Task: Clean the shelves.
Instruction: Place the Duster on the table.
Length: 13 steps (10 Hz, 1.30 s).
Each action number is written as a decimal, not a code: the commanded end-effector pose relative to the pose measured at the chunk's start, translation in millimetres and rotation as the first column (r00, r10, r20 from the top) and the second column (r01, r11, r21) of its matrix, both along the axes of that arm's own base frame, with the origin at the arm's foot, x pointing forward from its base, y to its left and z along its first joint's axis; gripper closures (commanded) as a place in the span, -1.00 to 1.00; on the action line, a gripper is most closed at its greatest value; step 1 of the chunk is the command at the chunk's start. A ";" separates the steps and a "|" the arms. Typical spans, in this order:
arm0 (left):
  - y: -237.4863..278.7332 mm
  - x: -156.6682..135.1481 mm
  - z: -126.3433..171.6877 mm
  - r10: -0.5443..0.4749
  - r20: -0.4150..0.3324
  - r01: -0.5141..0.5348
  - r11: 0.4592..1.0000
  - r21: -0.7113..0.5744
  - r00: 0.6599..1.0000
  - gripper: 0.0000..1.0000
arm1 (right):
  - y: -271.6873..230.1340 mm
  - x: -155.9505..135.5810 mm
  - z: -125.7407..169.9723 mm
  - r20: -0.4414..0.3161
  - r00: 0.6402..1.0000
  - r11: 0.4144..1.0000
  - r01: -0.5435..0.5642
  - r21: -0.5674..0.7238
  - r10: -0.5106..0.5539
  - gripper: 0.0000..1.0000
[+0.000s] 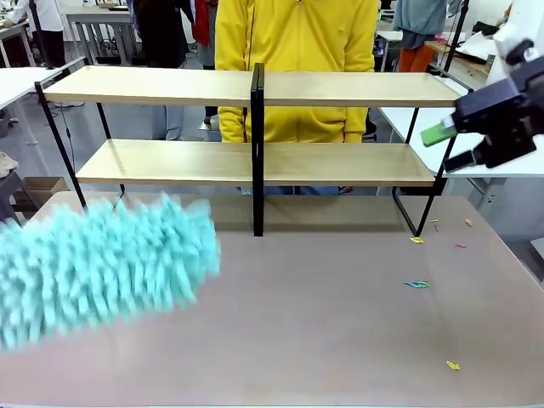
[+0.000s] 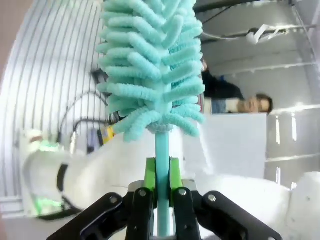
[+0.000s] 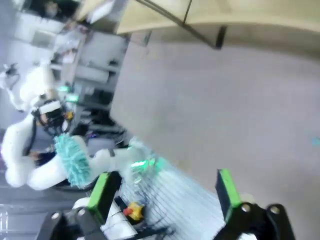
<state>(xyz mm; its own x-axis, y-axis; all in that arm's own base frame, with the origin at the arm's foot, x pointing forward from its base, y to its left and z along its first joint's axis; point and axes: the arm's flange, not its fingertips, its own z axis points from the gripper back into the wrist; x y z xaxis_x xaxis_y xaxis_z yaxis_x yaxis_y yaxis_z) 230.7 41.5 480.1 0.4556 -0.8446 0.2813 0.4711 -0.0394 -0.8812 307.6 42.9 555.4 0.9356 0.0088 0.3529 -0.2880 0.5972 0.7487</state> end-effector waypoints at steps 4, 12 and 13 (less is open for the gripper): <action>42.3 102.1 -37.5 0.593 -0.194 -0.576 0.805 0.143 0.781 0.75 | -35.7 -5.8 -113.5 -0.376 0.923 0.987 0.124 0.105 -0.076 -1.00; -4.9 169.6 -113.3 0.034 0.253 -0.106 0.955 0.276 0.967 0.75 | -58.2 21.1 -80.0 -0.380 0.925 0.980 0.082 0.183 -0.007 -1.00; -12.3 169.8 -117.7 0.017 0.288 -0.110 0.943 0.312 0.957 0.75 | -58.2 21.1 -80.0 -0.380 0.925 0.980 0.082 0.183 -0.007 -1.00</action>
